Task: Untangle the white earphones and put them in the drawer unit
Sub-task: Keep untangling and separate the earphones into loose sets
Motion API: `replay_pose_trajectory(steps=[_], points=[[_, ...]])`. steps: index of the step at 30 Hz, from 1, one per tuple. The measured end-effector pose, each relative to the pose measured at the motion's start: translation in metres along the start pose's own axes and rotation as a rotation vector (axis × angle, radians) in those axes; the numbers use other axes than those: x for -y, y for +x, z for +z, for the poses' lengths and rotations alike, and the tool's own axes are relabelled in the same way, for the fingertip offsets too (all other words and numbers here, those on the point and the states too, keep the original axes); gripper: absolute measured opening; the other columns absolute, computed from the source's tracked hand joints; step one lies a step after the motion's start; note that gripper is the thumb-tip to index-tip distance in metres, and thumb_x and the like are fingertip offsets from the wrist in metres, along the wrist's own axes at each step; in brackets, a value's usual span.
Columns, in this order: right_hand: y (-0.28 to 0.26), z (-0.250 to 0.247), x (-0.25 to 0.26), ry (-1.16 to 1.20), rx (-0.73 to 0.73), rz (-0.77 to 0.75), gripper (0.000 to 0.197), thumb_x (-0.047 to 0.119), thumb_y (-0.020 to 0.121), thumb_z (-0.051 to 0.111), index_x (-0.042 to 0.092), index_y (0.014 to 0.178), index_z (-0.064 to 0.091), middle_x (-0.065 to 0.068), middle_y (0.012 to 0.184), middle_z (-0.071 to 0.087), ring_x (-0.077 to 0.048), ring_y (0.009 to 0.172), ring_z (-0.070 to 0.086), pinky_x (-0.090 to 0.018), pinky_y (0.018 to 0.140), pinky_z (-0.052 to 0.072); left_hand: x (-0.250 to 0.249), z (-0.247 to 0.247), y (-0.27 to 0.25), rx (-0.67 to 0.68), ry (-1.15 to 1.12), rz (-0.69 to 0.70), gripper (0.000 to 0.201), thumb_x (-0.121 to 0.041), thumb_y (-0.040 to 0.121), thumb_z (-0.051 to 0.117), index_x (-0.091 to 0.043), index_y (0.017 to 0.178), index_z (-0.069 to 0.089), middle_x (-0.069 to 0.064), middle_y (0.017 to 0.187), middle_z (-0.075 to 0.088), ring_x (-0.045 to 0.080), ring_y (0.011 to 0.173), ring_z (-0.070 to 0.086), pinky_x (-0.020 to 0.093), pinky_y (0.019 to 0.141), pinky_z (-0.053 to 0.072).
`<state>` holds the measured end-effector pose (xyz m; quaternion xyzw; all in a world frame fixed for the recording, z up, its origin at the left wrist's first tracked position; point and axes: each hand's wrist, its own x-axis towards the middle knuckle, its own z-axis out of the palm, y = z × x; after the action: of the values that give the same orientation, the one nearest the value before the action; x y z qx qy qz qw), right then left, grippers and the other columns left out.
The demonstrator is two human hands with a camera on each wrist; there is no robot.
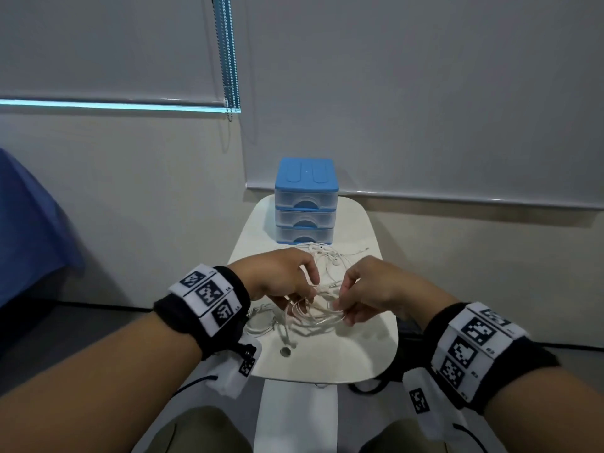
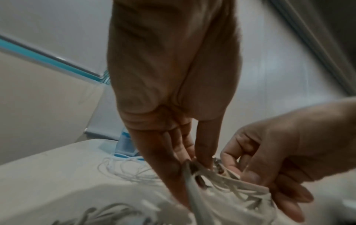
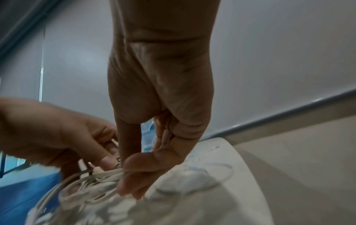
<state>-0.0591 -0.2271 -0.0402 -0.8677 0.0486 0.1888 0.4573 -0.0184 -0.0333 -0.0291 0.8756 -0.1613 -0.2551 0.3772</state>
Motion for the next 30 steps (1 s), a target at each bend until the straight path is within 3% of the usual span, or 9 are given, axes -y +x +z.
replay_pose_trajectory(steps=[5,7,10,13,16,21,24,27,30], points=[[0.016,0.019,-0.010,-0.163,-0.007,0.040,0.021,0.010,0.077,0.089,0.004,0.080,0.070,-0.019,0.075,0.076,-0.037,0.074,0.076,-0.043,0.075,0.065,0.000,0.008,0.020,-0.008,0.427,0.016,0.019,-0.007,0.084,0.081,-0.020,0.086,0.067,0.002,0.084,0.073,0.012,0.068,0.065,0.022,0.053,0.054],[0.019,0.021,-0.010,-0.232,-0.002,0.036,0.023,0.019,0.076,0.091,0.010,0.077,0.070,-0.012,0.076,0.077,-0.031,0.069,0.075,-0.037,0.066,0.064,-0.001,0.010,0.024,-0.042,0.548,0.047,0.021,-0.011,0.077,0.085,-0.024,0.081,0.069,-0.008,0.080,0.069,0.013,0.075,0.067,0.028,0.063,0.058],[0.022,0.009,-0.010,-0.284,-0.047,-0.003,0.025,0.027,0.082,0.085,0.013,0.077,0.066,-0.006,0.069,0.071,-0.020,0.053,0.064,-0.022,0.044,0.048,-0.001,0.013,0.029,-0.069,0.629,0.080,0.023,-0.013,0.073,0.086,-0.027,0.076,0.069,-0.011,0.081,0.068,0.017,0.085,0.071,0.036,0.078,0.062],[0.024,-0.017,-0.016,-0.247,-0.180,-0.025,0.021,0.022,0.089,0.078,0.008,0.080,0.065,-0.006,0.063,0.069,-0.018,0.045,0.063,-0.020,0.041,0.041,-0.002,0.012,0.031,-0.020,0.622,0.091,0.021,-0.015,0.074,0.087,-0.026,0.083,0.072,-0.008,0.085,0.069,0.020,0.088,0.071,0.037,0.080,0.061],[0.024,-0.040,-0.026,-0.276,-0.301,0.000,0.022,0.020,0.085,0.081,0.006,0.077,0.067,-0.006,0.060,0.070,-0.018,0.044,0.065,-0.024,0.049,0.049,-0.004,0.003,0.033,0.022,0.594,0.104,0.022,-0.020,0.078,0.088,-0.024,0.092,0.072,-0.010,0.086,0.066,0.017,0.088,0.066,0.038,0.085,0.060],[0.034,-0.027,-0.035,-0.511,-0.246,0.083,0.030,0.034,0.081,0.080,0.006,0.081,0.069,-0.010,0.070,0.074,-0.021,0.055,0.066,-0.033,0.064,0.059,-0.015,-0.022,0.034,-0.035,0.603,0.124,0.018,-0.030,0.086,0.082,-0.026,0.098,0.070,-0.013,0.096,0.062,0.010,0.086,0.061,0.024,0.072,0.050],[0.041,-0.015,-0.034,-0.605,-0.283,0.066,0.017,0.027,0.087,0.067,0.012,0.084,0.060,-0.007,0.084,0.066,-0.026,0.073,0.063,-0.026,0.063,0.049,-0.021,-0.033,0.036,-0.047,0.612,0.109,0.017,-0.031,0.090,0.079,-0.025,0.103,0.070,-0.014,0.094,0.061,0.008,0.084,0.058,0.022,0.071,0.046],[0.049,-0.018,-0.029,-0.625,-0.288,0.076,0.028,0.032,0.092,0.066,0.014,0.078,0.050,-0.003,0.081,0.054,-0.023,0.074,0.055,-0.026,0.066,0.043,-0.025,-0.040,0.038,-0.056,0.649,0.101,0.020,-0.030,0.094,0.075,-0.021,0.112,0.072,-0.017,0.093,0.057,0.005,0.082,0.055,0.019,0.066,0.043],[0.049,-0.029,-0.020,-0.597,-0.305,0.025,0.034,0.037,0.088,0.070,0.013,0.069,0.055,-0.006,0.077,0.066,-0.022,0.070,0.060,-0.030,0.063,0.049,-0.027,-0.041,0.043,-0.027,0.701,0.098,0.025,-0.032,0.094,0.074,-0.022,0.118,0.070,-0.012,0.103,0.059,0.011,0.093,0.057,0.023,0.077,0.046]])
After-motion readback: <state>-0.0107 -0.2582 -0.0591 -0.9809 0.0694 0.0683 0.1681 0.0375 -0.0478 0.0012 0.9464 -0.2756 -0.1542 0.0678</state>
